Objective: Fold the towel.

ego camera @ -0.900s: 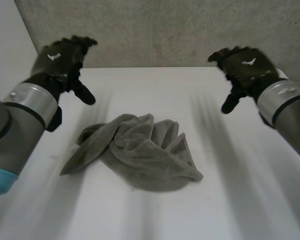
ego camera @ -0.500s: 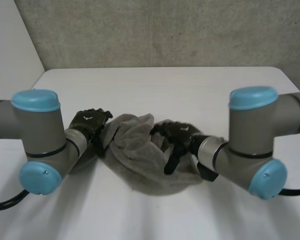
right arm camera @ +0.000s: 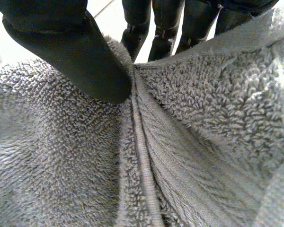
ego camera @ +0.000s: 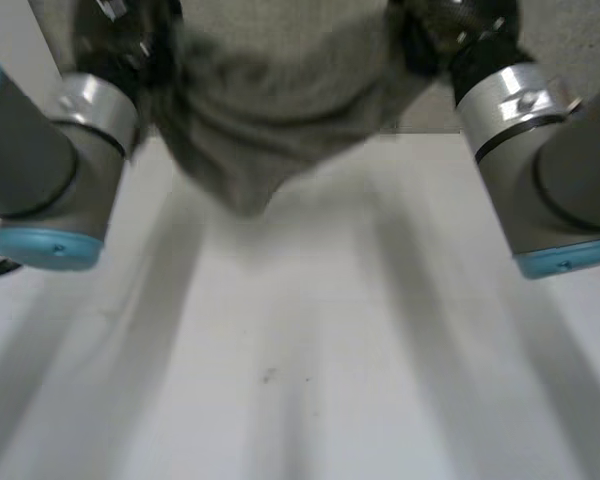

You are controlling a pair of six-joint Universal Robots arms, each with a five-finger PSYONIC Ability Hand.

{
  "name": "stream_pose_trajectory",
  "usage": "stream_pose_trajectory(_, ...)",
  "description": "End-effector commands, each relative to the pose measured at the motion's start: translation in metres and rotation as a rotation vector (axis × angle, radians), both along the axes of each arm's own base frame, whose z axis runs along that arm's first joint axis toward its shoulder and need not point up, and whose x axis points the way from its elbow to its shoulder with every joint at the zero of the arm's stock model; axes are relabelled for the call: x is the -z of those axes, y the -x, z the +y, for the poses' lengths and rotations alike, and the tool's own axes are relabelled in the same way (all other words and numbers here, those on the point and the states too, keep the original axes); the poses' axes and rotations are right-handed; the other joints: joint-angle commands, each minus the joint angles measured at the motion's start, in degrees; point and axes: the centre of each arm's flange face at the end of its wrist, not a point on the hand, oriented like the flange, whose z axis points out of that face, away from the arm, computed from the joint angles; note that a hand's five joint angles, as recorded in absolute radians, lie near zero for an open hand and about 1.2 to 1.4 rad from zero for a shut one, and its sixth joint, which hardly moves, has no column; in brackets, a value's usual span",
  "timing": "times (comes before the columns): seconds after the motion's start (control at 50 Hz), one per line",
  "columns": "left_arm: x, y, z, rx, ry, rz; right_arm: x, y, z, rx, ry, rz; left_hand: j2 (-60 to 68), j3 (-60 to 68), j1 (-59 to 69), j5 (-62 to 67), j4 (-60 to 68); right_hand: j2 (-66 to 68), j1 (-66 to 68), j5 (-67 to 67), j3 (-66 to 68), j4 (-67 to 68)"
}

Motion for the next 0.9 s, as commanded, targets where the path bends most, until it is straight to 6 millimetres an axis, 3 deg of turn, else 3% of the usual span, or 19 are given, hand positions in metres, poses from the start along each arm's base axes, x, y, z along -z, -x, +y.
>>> stream_pose_trajectory(0.02,0.005,-0.015,0.020,0.044,0.001,0.146,0.031,0.001,0.018,-0.064,-0.132,0.153,10.7,10.4,13.7,11.5,10.3,10.9,1.5,11.8,10.6,10.4)
stream_pose_trajectory(0.06,0.056,-0.023,0.027,0.033,-0.143,0.081,0.070,0.005,0.024,-0.085,-0.330,0.308,10.7,10.4,13.7,11.5,10.3,10.9,1.5,11.8,10.6,10.4)
stream_pose_trajectory(0.08,0.056,-0.023,0.027,0.033,-0.144,0.081,0.070,0.005,0.024,-0.085,-0.331,0.309,10.7,10.4,13.7,11.5,10.3,10.9,1.5,11.8,10.6,10.4)
stream_pose_trajectory(0.1,0.082,-0.027,0.034,0.040,-0.221,0.042,0.093,0.008,0.026,-0.086,-0.434,0.403,10.7,10.4,13.7,11.5,10.3,10.9,1.5,11.8,10.6,10.4)
stream_pose_trajectory(0.12,0.083,-0.027,0.034,0.040,-0.222,0.042,0.115,0.014,0.027,-0.077,-0.529,0.502,10.7,10.4,13.7,11.5,10.3,10.9,1.5,11.8,10.6,10.4)
stream_pose_trajectory(0.14,0.108,-0.031,0.043,0.056,-0.299,0.003,0.116,0.014,0.027,-0.077,-0.530,0.502,10.7,10.4,13.7,11.5,10.3,10.9,1.5,11.8,10.6,10.4)
stream_pose_trajectory(0.16,0.132,-0.034,0.052,0.078,-0.374,-0.034,0.134,0.022,0.027,-0.065,-0.606,0.596,10.7,10.4,13.7,11.5,10.3,10.9,1.5,11.8,10.6,10.4)
stream_pose_trajectory(0.18,0.132,-0.034,0.052,0.078,-0.374,-0.034,0.134,0.022,0.027,-0.065,-0.607,0.597,10.7,10.4,13.7,11.5,10.3,10.9,1.5,11.8,10.6,10.4)
stream_pose_trajectory(0.22,0.170,-0.037,0.073,0.126,-0.501,-0.094,0.158,0.036,0.023,-0.054,-0.703,0.685,10.7,10.4,13.7,11.5,10.3,10.9,1.5,11.8,10.6,10.4)
stream_pose_trajectory(0.28,0.193,-0.043,0.091,0.137,-0.600,-0.169,0.171,0.040,0.021,-0.054,-0.747,0.690,10.7,10.4,13.7,11.5,10.3,10.9,1.5,11.8,10.6,10.4)
stream_pose_trajectory(0.34,0.200,-0.047,0.098,0.132,-0.639,-0.215,0.175,0.041,0.022,-0.056,-0.763,0.690,8.5,8.3,11.5,9.4,8.2,10.9,1.5,11.8,10.6,10.4)
stream_pose_trajectory(0.38,0.206,-0.055,0.105,0.109,-0.697,-0.296,0.178,0.044,0.026,-0.058,-0.781,0.691,-10.6,-10.8,-7.6,-9.7,-10.9,10.9,1.5,11.8,10.6,10.4)
stream_pose_trajectory(0.4,0.206,-0.055,0.105,0.109,-0.697,-0.296,0.178,0.044,0.026,-0.058,-0.781,0.691,-10.7,-10.9,-7.7,-9.8,-11.0,10.9,1.5,11.8,10.6,10.4)
stream_pose_trajectory(0.44,0.200,-0.061,0.109,0.095,-0.709,-0.373,0.178,0.045,0.030,-0.059,-0.781,0.691,-37.6,-37.9,-34.6,-36.8,-38.0,10.9,1.5,11.8,10.6,10.4)
stream_pose_trajectory(0.52,0.185,-0.060,0.113,0.103,-0.663,-0.446,0.178,0.046,0.034,-0.060,-0.776,0.690,-55.8,-56.1,-52.8,-55.0,-56.2,10.9,1.5,11.8,10.6,10.4)
stream_pose_trajectory(0.66,0.145,-0.037,0.107,0.158,-0.494,-0.445,0.189,0.050,0.044,-0.062,-0.780,0.692,-56.9,-57.2,-53.9,-56.1,-57.3,10.9,1.5,11.8,10.6,10.4)
stream_pose_trajectory(0.7,0.131,-0.016,0.105,0.208,-0.428,-0.429,0.190,0.051,0.045,-0.060,-0.775,0.690,-56.1,-56.3,-53.1,-55.2,-56.4,10.9,1.5,11.8,10.6,10.4)
stream_pose_trajectory(0.82,0.141,0.029,0.097,0.302,-0.405,-0.440,0.194,0.053,0.046,-0.052,-0.767,0.686,-50.9,-51.1,-47.9,-50.0,-51.2,10.9,1.5,11.8,10.6,10.4)
stream_pose_trajectory(0.9,0.163,0.060,0.085,0.353,-0.433,-0.475,0.194,0.053,0.046,-0.050,-0.766,0.685,-50.7,-50.9,-47.7,-49.8,-51.0,10.9,1.5,11.8,10.6,10.4)
